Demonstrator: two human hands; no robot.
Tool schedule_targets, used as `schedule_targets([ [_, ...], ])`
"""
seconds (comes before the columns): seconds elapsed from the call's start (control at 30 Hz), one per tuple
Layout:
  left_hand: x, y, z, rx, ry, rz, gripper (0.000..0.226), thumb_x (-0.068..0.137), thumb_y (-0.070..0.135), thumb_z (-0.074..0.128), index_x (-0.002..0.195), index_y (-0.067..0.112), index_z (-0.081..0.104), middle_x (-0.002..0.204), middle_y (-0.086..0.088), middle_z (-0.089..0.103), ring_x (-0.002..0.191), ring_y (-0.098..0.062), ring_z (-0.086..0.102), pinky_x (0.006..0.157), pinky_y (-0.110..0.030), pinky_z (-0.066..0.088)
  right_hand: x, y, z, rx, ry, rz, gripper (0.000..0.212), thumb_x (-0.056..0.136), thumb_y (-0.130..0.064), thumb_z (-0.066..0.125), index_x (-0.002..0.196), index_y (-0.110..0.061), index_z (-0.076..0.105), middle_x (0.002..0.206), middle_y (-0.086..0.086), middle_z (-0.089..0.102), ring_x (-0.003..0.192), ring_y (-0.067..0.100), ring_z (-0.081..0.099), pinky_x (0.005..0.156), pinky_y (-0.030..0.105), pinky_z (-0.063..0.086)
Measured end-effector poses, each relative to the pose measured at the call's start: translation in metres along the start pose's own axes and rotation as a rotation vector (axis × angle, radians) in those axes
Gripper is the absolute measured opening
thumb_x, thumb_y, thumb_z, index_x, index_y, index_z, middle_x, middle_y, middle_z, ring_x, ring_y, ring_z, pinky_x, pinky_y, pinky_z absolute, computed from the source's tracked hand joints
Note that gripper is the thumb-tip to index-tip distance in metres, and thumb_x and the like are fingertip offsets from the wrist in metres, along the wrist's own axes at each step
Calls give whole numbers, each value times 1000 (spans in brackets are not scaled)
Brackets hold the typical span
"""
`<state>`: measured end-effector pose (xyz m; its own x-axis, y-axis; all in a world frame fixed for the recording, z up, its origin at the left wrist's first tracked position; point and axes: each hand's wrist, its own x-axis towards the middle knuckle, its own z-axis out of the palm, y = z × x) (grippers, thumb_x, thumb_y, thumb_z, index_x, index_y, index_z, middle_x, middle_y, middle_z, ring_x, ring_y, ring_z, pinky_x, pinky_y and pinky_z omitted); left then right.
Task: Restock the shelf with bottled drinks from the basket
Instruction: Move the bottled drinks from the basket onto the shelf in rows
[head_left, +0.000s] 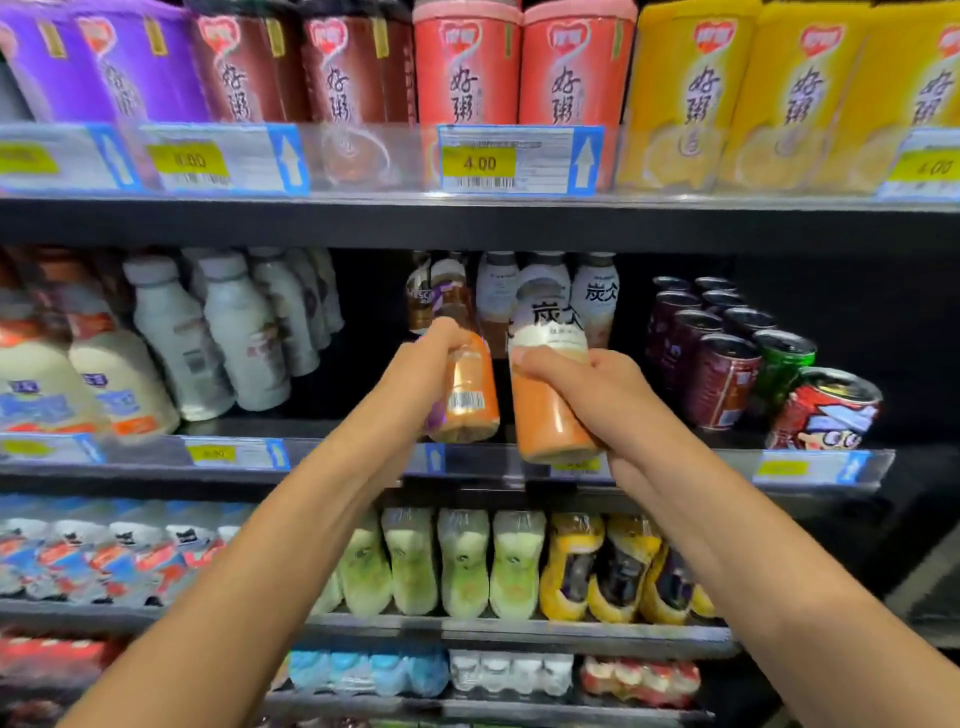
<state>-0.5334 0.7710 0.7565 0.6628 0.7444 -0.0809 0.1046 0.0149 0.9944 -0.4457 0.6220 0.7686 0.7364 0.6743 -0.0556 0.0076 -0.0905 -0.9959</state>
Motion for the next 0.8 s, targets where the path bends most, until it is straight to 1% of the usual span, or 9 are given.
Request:
schedule_targets([
  [0.1,36,0,-4,-96,70,-24,26,76,41,58,83,17,64,67,-2,64,62,-23,58,61,-29,49,35,-6,12,46,36,23,40,73,-32,85,102,-12,65,88,6,72,68,17,69,53,27,57],
  [0.2,86,1,-8,17,171,-21,88,47,55,69,123,12,58,96,-8,72,71,-22,68,55,-28,56,73,-4,29,104,-1,51,22,80,-19,81,95,-16,66,90,6,69,71,20,64,71,34,57],
  [0.23,95,-1,-10,70,186,27,95,43,55,71,126,13,54,103,-8,72,78,-22,70,61,-31,58,83,-2,34,62,-17,66,18,82,-17,78,92,-17,63,91,7,67,69,19,61,70,33,54],
  [0.33,110,-13,-13,148,187,154,73,68,26,82,125,5,41,101,-3,63,85,-13,64,67,-26,52,110,10,39,-63,18,64,18,81,-13,78,84,-16,61,85,16,68,63,17,56,55,21,43],
  [0.4,124,-19,-11,167,205,161,67,75,13,81,125,3,38,100,-1,59,88,-12,61,69,-24,49,120,15,42,-121,14,51,13,83,-12,76,81,-14,63,86,30,69,72,18,56,56,23,39],
  [0.43,131,-20,-11,156,220,161,68,75,11,82,126,2,38,101,-1,58,92,-16,62,74,-27,50,124,16,44,-172,22,38,13,81,-12,77,88,-8,68,94,29,70,77,18,57,58,24,41],
  [0.5,143,-22,-11,147,226,163,69,74,10,82,127,2,38,102,-2,58,98,-19,62,84,-32,50,137,21,44,-235,77,-53,41,71,-12,83,108,-1,69,100,22,72,78,18,63,61,23,46],
  [0.63,161,-26,-13,205,218,191,75,69,13,85,128,5,40,114,-5,63,102,-20,63,97,-37,50,153,25,49,-311,152,-143,65,58,-22,91,115,-13,61,100,-1,71,92,18,67,72,24,51],
  [0.8,176,-26,-12,196,216,219,73,74,10,83,133,8,41,107,0,61,100,-18,62,95,-37,51,160,23,51,-376,196,-152,73,66,-26,91,122,-14,46,104,-3,61,100,18,59,86,29,50],
])
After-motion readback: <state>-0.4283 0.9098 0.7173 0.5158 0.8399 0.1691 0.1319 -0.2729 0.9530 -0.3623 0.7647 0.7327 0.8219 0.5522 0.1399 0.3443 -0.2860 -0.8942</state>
